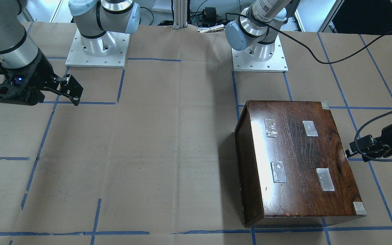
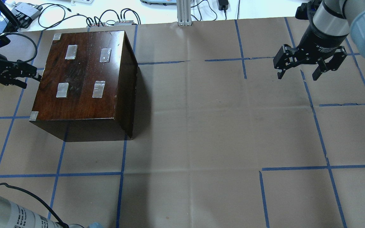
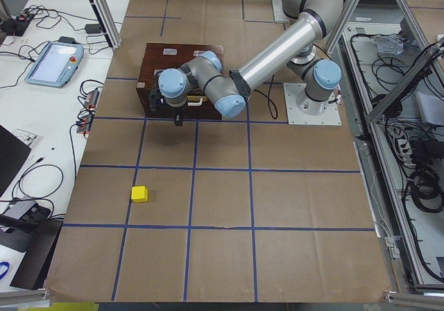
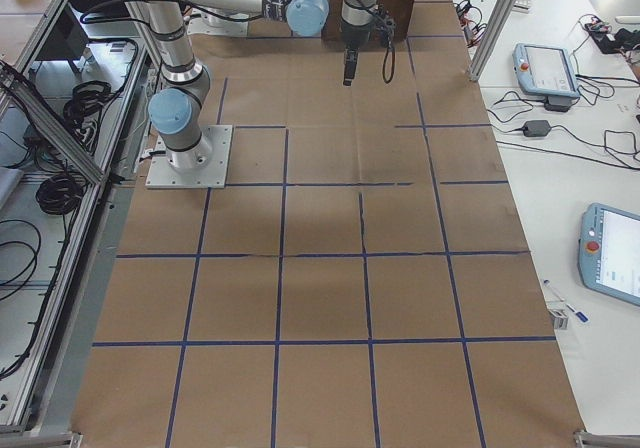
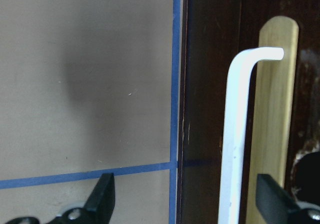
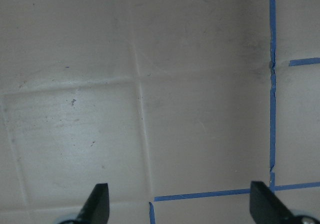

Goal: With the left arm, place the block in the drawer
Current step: 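Pull the drawer open with the left gripper, away from the cabinet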

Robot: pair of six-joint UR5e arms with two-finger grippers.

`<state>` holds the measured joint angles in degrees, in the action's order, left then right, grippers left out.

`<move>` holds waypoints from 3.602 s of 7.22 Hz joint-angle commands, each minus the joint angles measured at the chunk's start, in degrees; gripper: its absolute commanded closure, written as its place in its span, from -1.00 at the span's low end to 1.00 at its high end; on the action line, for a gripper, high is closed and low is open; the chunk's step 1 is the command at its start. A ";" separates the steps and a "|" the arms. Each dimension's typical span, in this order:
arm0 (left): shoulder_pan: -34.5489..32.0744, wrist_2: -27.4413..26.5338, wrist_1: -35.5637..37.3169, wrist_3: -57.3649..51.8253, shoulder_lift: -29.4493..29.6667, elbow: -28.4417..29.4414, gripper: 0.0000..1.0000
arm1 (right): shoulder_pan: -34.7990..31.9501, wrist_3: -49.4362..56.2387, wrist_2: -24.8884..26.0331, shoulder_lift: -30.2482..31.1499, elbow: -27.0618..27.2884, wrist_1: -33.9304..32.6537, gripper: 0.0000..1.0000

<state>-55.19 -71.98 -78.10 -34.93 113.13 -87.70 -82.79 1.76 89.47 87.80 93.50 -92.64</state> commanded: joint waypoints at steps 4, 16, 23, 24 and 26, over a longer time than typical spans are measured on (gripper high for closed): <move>-0.19 -0.09 1.72 -0.05 1.92 0.16 -0.98 | 0.00 0.00 0.00 0.00 0.02 0.00 -1.00; 0.60 -2.64 5.85 -1.02 2.18 0.51 -0.98 | 0.00 0.00 0.00 0.00 0.02 0.00 -1.00; 0.87 -8.16 8.93 -1.10 2.45 0.60 -0.98 | 0.00 0.00 0.00 0.00 -0.07 0.09 -1.00; 0.96 -8.87 9.11 -1.63 2.45 0.60 -0.98 | 0.00 0.00 0.00 0.00 0.02 0.09 -1.00; 3.57 -8.35 9.02 -3.03 2.45 0.69 -0.98 | 0.00 0.00 0.00 0.00 -0.07 0.00 -1.00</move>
<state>-53.29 -80.58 -69.10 -37.16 115.58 -87.07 -82.79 1.76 89.47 87.80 93.49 -92.61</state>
